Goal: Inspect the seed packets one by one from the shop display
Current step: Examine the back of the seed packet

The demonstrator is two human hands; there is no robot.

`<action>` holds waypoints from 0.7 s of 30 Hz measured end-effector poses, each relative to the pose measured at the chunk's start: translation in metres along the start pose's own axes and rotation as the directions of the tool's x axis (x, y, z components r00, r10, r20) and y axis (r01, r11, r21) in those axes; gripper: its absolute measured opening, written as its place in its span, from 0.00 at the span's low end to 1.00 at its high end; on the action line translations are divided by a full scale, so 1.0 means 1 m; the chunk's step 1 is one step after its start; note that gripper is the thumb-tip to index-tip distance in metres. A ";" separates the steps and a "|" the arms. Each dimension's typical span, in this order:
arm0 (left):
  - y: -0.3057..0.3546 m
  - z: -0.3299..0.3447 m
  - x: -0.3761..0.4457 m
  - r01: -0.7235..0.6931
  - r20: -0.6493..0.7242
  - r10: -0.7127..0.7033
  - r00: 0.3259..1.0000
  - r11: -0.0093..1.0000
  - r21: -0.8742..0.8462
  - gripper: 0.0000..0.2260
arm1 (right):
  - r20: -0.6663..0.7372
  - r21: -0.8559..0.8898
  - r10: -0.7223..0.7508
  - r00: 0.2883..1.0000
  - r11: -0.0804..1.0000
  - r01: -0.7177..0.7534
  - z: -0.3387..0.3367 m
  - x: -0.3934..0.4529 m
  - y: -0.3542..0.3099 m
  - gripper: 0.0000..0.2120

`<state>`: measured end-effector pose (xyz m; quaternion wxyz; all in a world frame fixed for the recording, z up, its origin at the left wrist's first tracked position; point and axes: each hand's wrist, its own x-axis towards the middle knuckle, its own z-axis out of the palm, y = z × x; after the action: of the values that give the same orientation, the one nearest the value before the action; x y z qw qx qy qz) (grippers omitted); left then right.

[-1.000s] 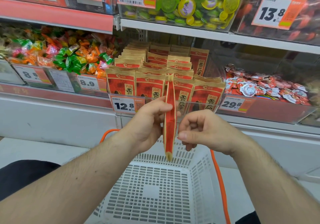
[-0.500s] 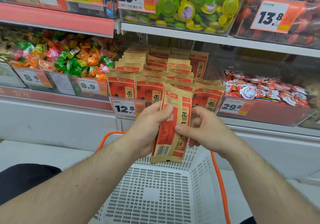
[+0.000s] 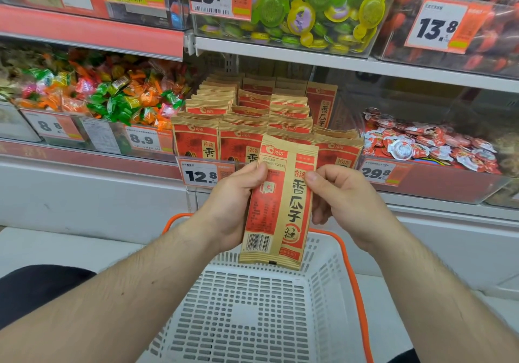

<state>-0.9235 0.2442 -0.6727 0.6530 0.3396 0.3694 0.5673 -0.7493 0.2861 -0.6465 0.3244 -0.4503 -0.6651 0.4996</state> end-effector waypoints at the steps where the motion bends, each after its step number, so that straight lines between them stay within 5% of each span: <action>1: 0.001 0.000 0.000 -0.004 -0.012 0.004 1.000 1.000 -0.007 0.21 | 0.009 -0.002 0.003 1.000 1.000 -0.003 -0.001 0.000 0.000 0.12; 8: 0.007 0.001 0.003 -0.041 -0.111 0.032 0.993 0.996 -0.078 0.16 | 0.369 -0.147 0.134 0.920 0.986 -0.084 -0.006 -0.005 0.001 0.23; 14: 0.008 0.002 0.004 0.005 -0.181 0.003 0.983 0.999 0.040 0.16 | 0.355 -0.125 0.126 0.926 0.988 -0.087 -0.004 -0.005 -0.001 0.19; 17: 0.007 0.004 0.003 0.084 -0.226 -0.025 0.974 0.963 0.256 0.12 | 0.292 -0.238 0.168 0.941 0.966 -0.099 -0.002 -0.006 -0.003 0.10; 21: 0.003 0.005 -0.002 0.165 -0.208 -0.088 0.974 0.907 0.387 0.12 | 0.272 -0.431 0.197 0.942 0.900 -0.064 0.005 -0.009 -0.005 0.14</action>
<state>-0.9208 0.2425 -0.6671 0.5675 0.3874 0.5584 0.4647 -0.7512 0.2752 -0.6431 0.0786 -0.4693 -0.7665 0.4314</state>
